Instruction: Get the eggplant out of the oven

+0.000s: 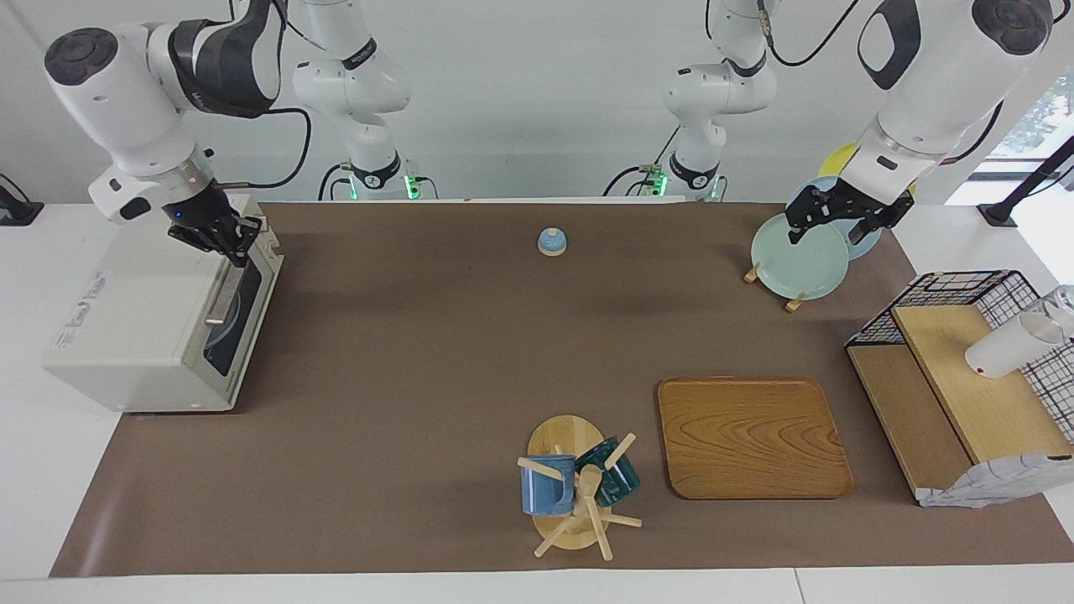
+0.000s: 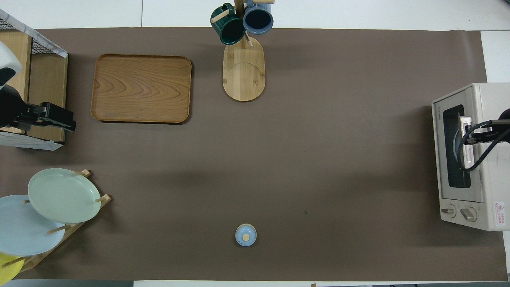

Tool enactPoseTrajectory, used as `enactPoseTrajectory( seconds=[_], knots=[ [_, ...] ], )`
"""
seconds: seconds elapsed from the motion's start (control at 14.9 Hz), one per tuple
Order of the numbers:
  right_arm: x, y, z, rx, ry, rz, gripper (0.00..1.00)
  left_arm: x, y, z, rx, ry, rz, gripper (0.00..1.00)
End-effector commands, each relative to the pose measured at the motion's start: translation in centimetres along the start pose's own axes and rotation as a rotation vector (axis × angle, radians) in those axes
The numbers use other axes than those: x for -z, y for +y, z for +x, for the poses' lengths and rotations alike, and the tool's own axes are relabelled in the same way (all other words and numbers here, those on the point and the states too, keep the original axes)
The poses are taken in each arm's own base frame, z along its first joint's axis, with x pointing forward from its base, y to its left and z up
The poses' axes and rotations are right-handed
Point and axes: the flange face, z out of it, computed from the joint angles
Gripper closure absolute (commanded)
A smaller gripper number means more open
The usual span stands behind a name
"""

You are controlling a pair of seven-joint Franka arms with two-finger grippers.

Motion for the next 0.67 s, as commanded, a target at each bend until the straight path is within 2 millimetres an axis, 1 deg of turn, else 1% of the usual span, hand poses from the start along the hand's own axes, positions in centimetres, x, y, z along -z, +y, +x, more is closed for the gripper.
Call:
enactPoseTrajectory(
  seconds=[0.0, 0.27, 0.4, 0.47, 0.6],
  knots=[
    [-1.7, 1.4, -0.8, -0.039, -0.01, -0.031, 1.0, -0.1, -0.3, -0.4, -0.003, -0.011, 0.02, 0.0],
    [-3.9, 2.1, -0.8, -0.03, -0.012, -0.099, 1.0, 0.0, -0.3, -0.4, -0.003, -0.009, 0.02, 0.0],
    [-4.4, 3.1, -0.7, -0.039, 0.002, -0.109, 1.0, 0.0, -0.3, -0.4, -0.003, -0.009, 0.02, 0.0],
    [-4.8, 3.2, -0.8, -0.041, -0.004, -0.108, 1.0, -0.1, -0.3, -0.4, -0.003, -0.011, 0.02, 0.0],
    [-5.2, 3.1, -0.9, -0.043, -0.01, -0.108, 1.0, -0.1, -0.3, -0.4, -0.003, -0.011, 0.02, 0.0]
  ],
)
